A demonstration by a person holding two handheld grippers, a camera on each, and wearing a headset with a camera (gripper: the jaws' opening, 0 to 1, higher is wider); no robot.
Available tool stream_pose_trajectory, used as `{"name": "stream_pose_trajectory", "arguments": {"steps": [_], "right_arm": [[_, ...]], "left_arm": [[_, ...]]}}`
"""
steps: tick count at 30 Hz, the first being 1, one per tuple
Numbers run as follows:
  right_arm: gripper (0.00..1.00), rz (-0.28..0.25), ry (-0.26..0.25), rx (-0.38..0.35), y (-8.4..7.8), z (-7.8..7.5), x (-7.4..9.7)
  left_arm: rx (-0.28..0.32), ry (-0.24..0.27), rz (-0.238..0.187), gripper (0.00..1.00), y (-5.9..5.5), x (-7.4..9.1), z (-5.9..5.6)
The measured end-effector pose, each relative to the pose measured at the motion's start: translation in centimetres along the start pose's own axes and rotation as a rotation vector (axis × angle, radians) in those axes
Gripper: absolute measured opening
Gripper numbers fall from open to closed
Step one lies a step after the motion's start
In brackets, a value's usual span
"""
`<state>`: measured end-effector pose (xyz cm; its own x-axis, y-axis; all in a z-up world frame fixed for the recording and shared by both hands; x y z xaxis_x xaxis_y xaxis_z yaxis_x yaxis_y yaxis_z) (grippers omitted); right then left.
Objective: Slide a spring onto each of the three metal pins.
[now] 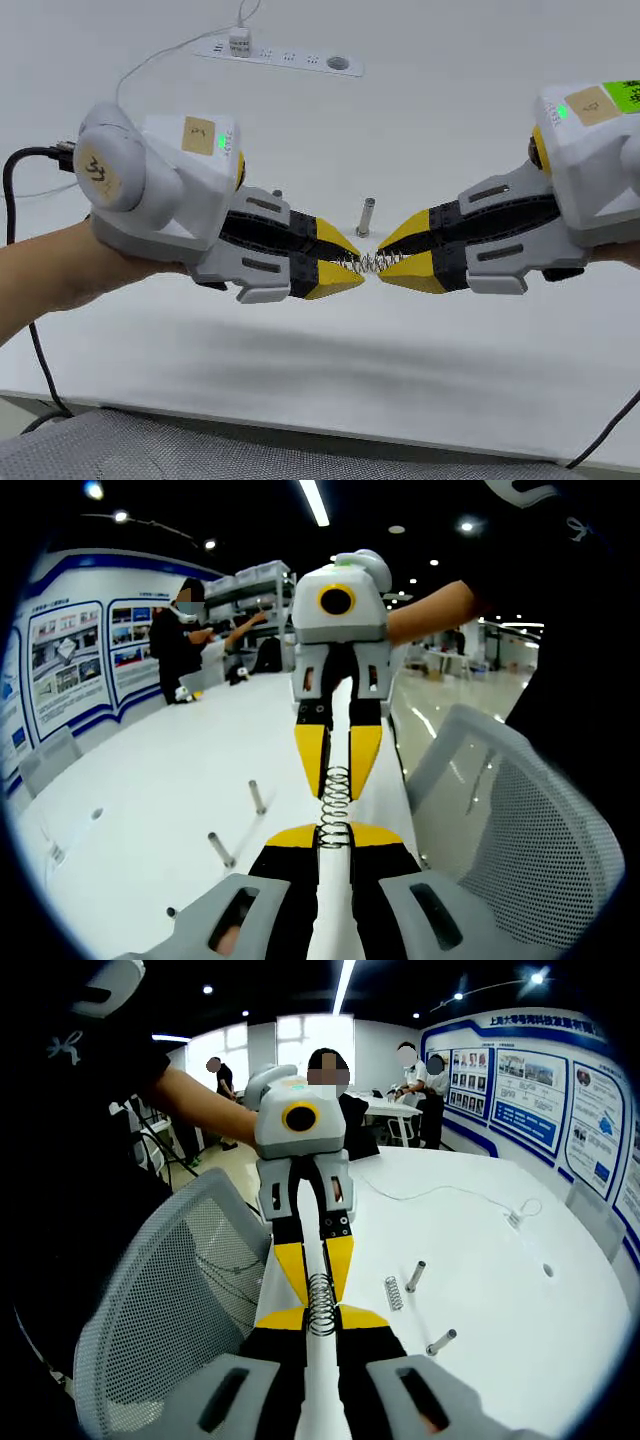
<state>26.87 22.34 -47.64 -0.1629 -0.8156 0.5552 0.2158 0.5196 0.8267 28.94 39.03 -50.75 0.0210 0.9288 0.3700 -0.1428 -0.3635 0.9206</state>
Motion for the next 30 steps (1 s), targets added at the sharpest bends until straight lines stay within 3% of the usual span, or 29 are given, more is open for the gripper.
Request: {"name": "stream_pose_trajectory", "arguments": {"steps": [8, 12, 19, 30], "right_arm": [[0.11, -0.08, 0.002, -0.045, 0.8, 0.0, 0.3], [0.11, -0.074, 0.005, -0.027, 1.1, 0.2, 0.1], [0.11, -0.134, 0.029, -0.042, 2.3, 0.5, -0.2], [0.11, -0.16, 0.003, -0.032, 3.0, 0.6, -0.6]], "left_arm": [[-0.006, 0.025, -0.017, 0.1, 0.3, 0.1, 0.0], [0.002, 0.02, -0.01, 0.1, 0.3, 0.0, -0.1], [0.014, 0.02, -0.03, 0.1, 0.6, -0.2, -0.4], [0.015, 0.034, -0.04, 0.1, 0.9, -0.6, -0.3]]}}
Point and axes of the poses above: the centre of the closed fingertips' face, and the gripper's own axes: x roughly backward along the fingers, z roughly to its left, y roughly out of its top, the point moved 10 cm from there along x, roughly backward along the fingers, and after that the axes turned 6 degrees about -x, right-handed, at the moved point
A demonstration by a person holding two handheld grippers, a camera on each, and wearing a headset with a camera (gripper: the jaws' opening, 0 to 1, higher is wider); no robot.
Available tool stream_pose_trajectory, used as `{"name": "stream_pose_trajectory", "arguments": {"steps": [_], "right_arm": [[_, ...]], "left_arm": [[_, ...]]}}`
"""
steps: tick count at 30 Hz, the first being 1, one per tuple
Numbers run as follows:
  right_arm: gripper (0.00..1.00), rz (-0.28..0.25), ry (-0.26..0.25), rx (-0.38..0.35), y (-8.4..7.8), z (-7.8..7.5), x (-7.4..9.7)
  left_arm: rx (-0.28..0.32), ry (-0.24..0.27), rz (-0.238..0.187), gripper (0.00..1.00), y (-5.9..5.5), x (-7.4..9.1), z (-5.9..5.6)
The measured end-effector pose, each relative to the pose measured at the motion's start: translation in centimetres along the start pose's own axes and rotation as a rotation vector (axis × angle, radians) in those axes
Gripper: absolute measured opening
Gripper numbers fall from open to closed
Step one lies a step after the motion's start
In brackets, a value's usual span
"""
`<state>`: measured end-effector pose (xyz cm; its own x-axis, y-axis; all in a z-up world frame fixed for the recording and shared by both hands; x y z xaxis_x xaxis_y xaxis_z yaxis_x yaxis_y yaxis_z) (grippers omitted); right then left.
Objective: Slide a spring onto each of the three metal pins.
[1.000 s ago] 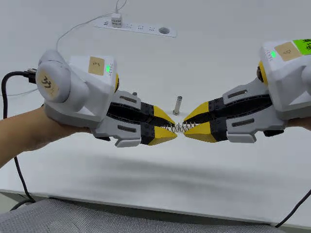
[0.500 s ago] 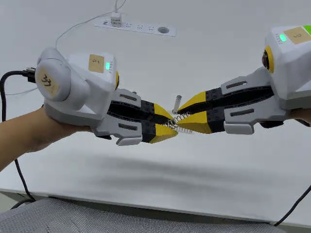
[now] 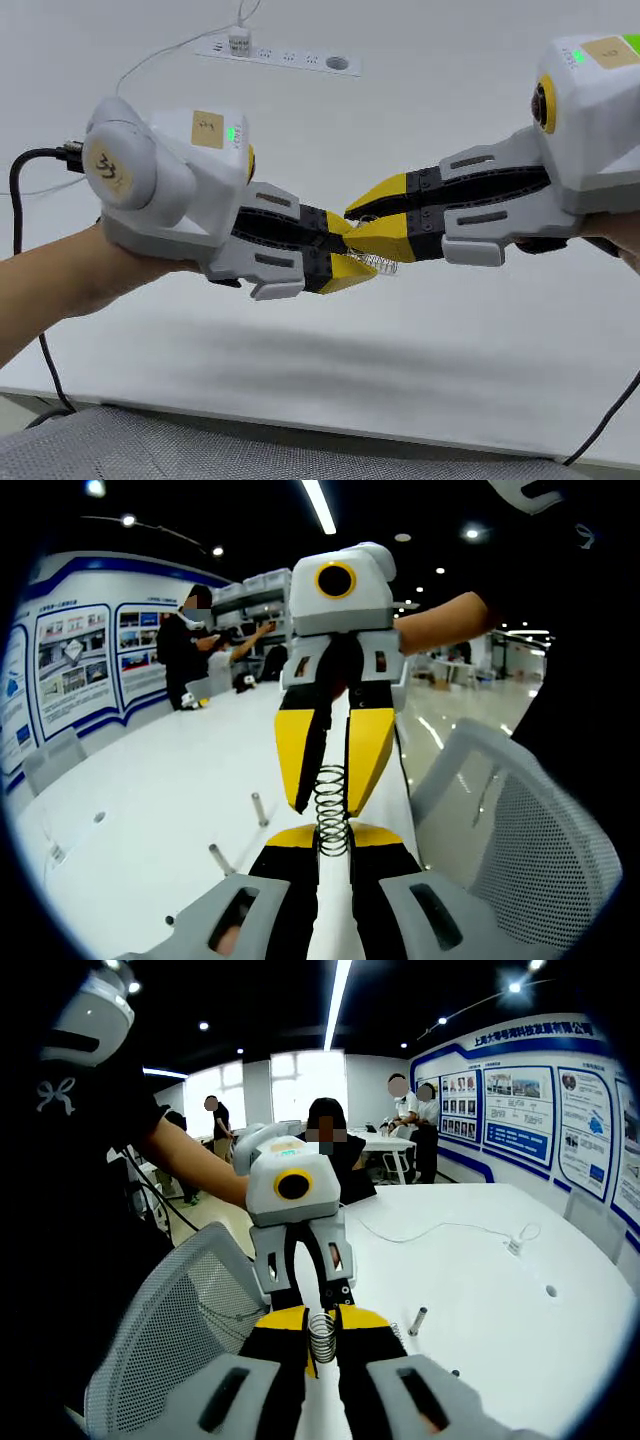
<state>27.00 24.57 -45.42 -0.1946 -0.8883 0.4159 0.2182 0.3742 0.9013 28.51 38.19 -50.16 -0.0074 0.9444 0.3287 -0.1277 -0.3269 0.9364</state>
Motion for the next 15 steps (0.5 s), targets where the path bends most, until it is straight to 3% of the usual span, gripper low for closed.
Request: {"name": "stream_pose_trajectory", "arguments": {"steps": [8, 15], "right_arm": [[0.11, -0.015, -0.028, -0.022, 0.41, -0.37, 0.38], [0.12, -0.002, -0.031, -0.026, 0.49, -0.66, 0.43]], "left_arm": [[0.011, 0.02, -0.031, 0.1, 0.2, -0.07, 0.45], [0.006, 0.028, -0.032, 0.1, 0.2, -0.11, 0.68]]}}
Point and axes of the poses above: the centre of the closed fingertips' face, and the gripper's own axes: x roughly backward along the fingers, z roughly to its left, y roughly out of its top, the point moved 10 cm from there along x, roughly backward along the fingers, and after that the axes turned 6 degrees about -x, right-handed, at the moved point
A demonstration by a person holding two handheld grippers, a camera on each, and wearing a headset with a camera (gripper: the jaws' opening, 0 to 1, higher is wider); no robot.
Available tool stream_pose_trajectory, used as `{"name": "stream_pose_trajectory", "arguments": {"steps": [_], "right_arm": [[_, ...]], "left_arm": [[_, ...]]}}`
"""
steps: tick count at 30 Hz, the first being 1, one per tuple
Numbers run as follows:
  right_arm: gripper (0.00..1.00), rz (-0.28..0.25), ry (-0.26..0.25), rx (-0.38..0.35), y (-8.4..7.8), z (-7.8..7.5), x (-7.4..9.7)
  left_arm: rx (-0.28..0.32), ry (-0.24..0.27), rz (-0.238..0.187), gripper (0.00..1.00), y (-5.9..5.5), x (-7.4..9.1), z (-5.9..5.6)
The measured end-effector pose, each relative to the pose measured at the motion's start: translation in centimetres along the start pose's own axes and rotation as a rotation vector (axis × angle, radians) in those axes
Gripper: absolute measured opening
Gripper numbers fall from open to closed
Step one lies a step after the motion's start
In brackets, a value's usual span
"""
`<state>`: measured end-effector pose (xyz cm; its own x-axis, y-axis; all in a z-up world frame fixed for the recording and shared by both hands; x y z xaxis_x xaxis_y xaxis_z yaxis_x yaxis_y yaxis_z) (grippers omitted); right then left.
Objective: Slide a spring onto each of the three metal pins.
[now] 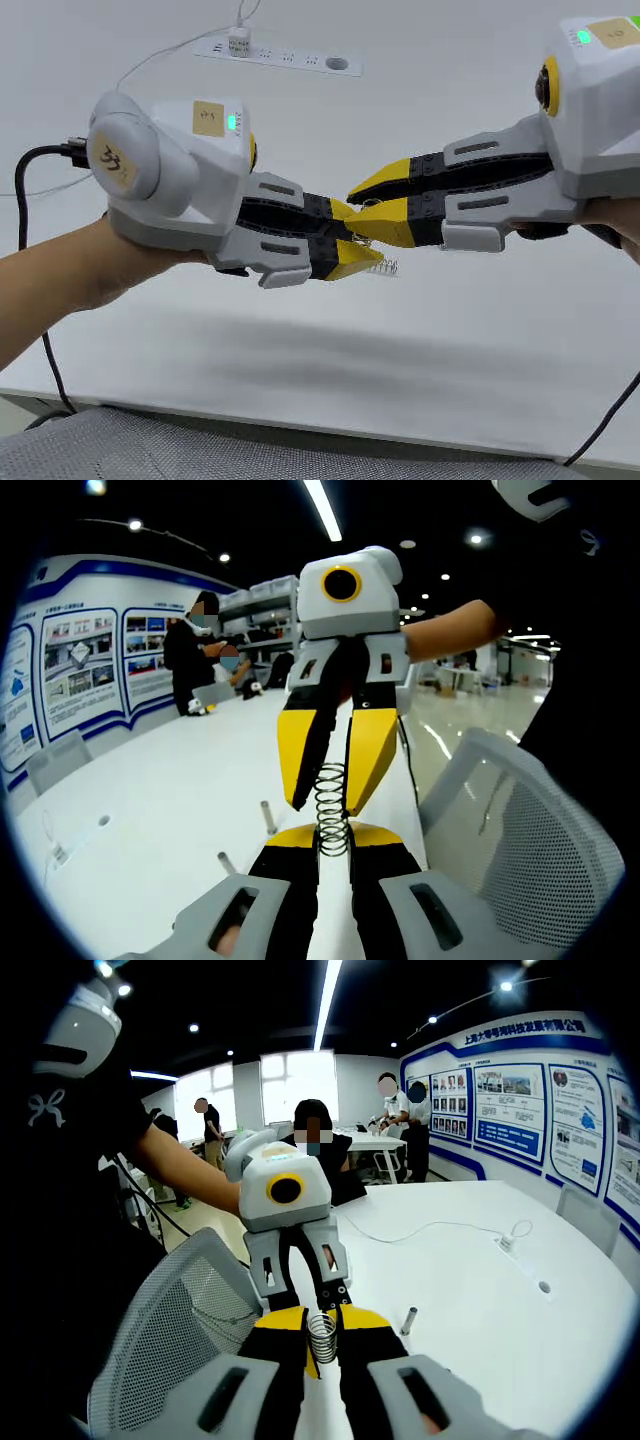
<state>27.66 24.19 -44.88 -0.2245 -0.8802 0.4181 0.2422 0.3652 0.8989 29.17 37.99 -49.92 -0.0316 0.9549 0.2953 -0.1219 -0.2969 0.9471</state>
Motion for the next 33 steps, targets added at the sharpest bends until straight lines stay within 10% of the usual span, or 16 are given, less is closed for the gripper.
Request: {"name": "stream_pose_trajectory", "arguments": {"steps": [33], "right_arm": [[0.11, -0.006, -0.042, -0.03, -0.26, 0.18, -0.01]], "left_arm": [[0.046, 0.019, -0.016, 0.11, -0.46, 0.59, 0.31]]}}
Point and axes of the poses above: the centre of the closed fingertips' face, and the gripper's own axes: x roughly backward along the fingers, z roughly to its left, y roughly out of its top, the point moved 10 cm from there along x, roughly backward along the fingers, and after that the axes turned 6 degrees about -x, right-handed, at the moved point
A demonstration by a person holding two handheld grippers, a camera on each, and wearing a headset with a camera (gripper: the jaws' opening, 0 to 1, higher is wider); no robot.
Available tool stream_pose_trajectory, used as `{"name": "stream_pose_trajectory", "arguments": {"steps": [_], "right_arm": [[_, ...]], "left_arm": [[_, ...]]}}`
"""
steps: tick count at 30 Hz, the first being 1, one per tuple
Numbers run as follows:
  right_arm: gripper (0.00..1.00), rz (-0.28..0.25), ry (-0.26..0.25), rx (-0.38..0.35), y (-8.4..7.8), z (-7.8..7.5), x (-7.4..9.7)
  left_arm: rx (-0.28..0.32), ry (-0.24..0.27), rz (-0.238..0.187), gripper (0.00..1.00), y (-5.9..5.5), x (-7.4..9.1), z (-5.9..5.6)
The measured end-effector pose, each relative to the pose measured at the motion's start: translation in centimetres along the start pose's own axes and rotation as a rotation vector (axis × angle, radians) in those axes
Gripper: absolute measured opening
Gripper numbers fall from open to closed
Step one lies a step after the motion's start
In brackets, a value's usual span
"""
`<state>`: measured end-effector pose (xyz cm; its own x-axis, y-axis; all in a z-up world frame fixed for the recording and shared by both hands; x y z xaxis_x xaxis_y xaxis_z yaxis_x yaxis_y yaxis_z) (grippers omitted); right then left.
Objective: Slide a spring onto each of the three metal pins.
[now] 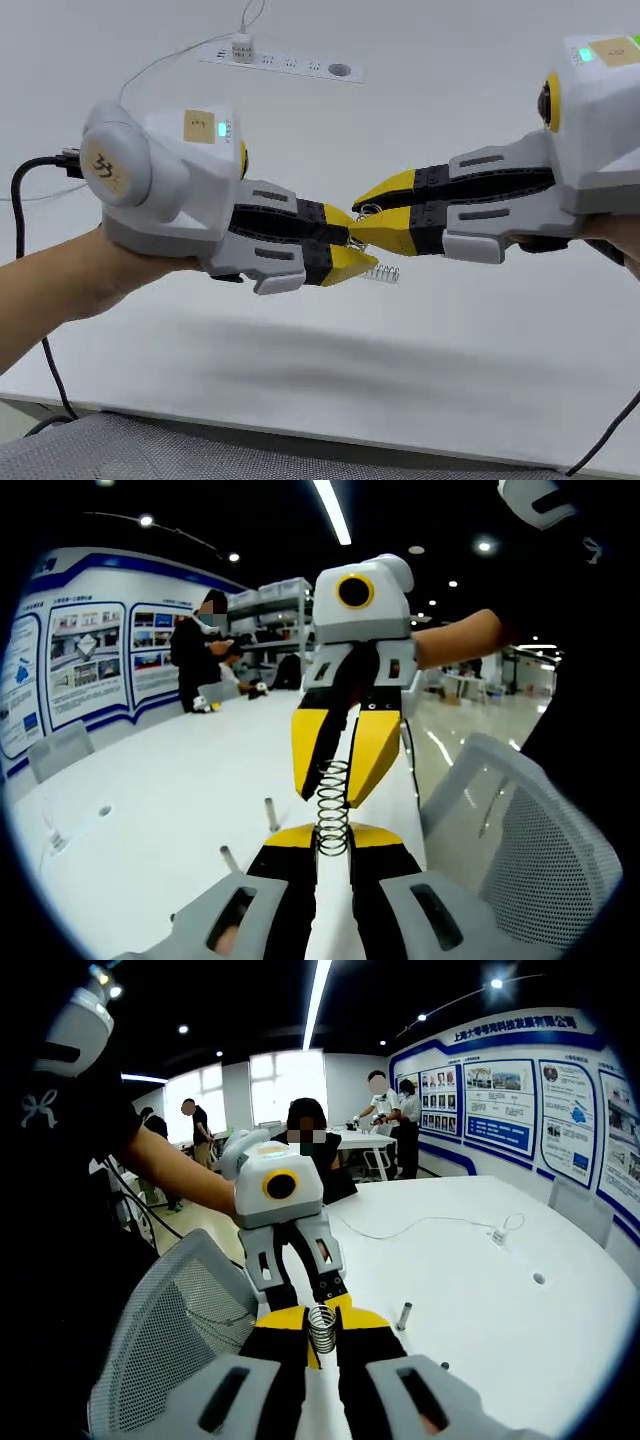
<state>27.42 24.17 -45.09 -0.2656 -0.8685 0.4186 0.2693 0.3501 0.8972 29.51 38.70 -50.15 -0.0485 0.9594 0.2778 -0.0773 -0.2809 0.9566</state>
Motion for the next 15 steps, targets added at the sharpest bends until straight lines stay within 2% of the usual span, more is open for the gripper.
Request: {"name": "stream_pose_trajectory", "arguments": {"steps": [2, 6, 9, 15], "right_arm": [[0.11, -0.01, -0.003, -0.006, 0.0, 0.0, 0.0], [0.11, -0.04, -0.01, -0.023, 0.4, -0.2, 0.2], [0.11, -0.044, -0.03, -0.019, 0.6, -0.5, 0.4], [0.11, -0.048, -0.089, -0.026, 0.2, -1.8, 1.7]], "left_arm": [[-0.002, 0.002, -0.002, 0.12, 0.0, 0.1, 0.1], [-0.005, 0.013, 0.029, 0.14, -0.4, 0.3, 0.3], [0.022, 0.026, 0.036, 0.16, -0.6, 0.8, 0.5], [0.035, 0.091, 0.039, 0.22, -1.0, 2.4, 1.4]]}}
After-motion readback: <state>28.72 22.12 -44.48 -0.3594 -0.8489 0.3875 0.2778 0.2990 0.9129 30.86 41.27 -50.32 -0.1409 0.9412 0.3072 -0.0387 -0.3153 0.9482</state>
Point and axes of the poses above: the centre of the closed fingertips' face, and the gripper's own axes: x roughly backward along the fingers, z roughly to its left, y roughly out of its top, the point moved 10 cm from there along x, roughly backward along the fingers, and after that the axes turned 6 degrees about -x, right-handed, at the moved point
